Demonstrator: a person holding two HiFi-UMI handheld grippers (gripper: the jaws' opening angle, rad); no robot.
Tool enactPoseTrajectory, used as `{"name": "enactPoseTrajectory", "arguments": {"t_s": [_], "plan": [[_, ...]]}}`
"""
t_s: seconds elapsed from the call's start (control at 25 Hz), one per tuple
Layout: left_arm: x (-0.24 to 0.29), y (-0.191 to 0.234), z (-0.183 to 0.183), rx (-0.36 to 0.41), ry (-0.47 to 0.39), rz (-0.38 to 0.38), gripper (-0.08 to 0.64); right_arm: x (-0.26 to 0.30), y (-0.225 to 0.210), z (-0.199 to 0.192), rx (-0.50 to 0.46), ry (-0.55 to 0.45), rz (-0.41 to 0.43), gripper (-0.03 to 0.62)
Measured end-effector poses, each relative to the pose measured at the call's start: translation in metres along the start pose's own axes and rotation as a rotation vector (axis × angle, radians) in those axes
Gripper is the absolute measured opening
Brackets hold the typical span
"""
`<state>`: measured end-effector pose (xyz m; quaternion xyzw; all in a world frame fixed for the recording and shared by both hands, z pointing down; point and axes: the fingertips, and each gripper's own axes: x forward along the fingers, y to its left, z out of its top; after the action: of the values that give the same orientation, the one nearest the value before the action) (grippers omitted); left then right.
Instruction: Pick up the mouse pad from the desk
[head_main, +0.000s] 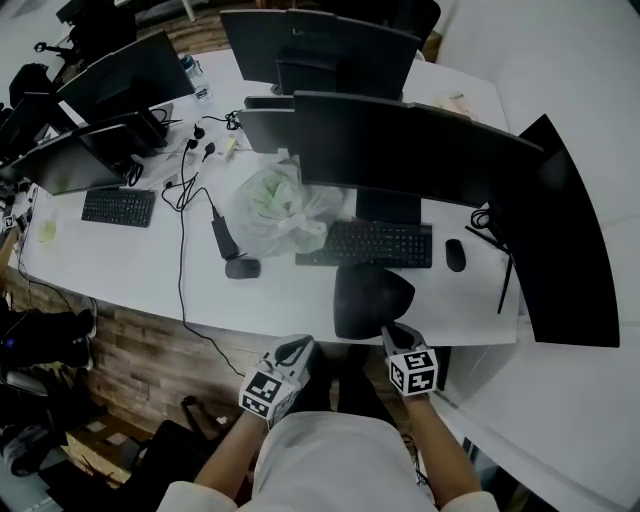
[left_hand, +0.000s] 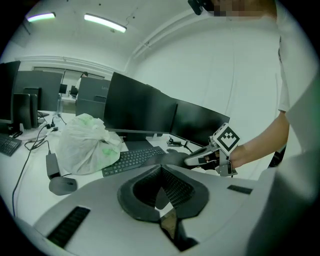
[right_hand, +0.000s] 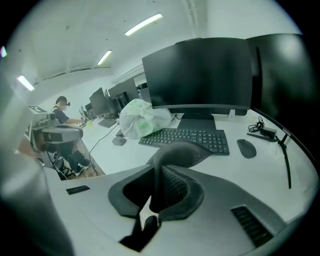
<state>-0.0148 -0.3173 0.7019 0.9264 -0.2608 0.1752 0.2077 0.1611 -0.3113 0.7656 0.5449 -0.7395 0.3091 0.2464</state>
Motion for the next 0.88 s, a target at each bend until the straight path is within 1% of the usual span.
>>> {"name": "enactPoseTrajectory", "arguments": {"t_s": [0.28,0.56,0.72,0.88], "plan": [[-0.022,-0.001,0.017,0.005,-0.045,-0.027,0.017,-0.025,0.013,0.039,-0.046,-0.089,-0.034,0.043],[-0.035,-0.019,0.046,0.028,-0.104,-0.067,0.017,-0.076,0.016,0.068,-0.088,-0.162,-0.067,0.043],[-0.046,-0.034,0.059,0.048,-0.112,-0.082,0.017,-0.113,0.026,0.08,-0.11,-0.203,-0.057,0.043],[-0.056,-0.052,0.071,0.053,-0.134,-0.075,0.017,-0.152,0.035,0.094,-0.152,-0.259,-0.031,0.043]]}}
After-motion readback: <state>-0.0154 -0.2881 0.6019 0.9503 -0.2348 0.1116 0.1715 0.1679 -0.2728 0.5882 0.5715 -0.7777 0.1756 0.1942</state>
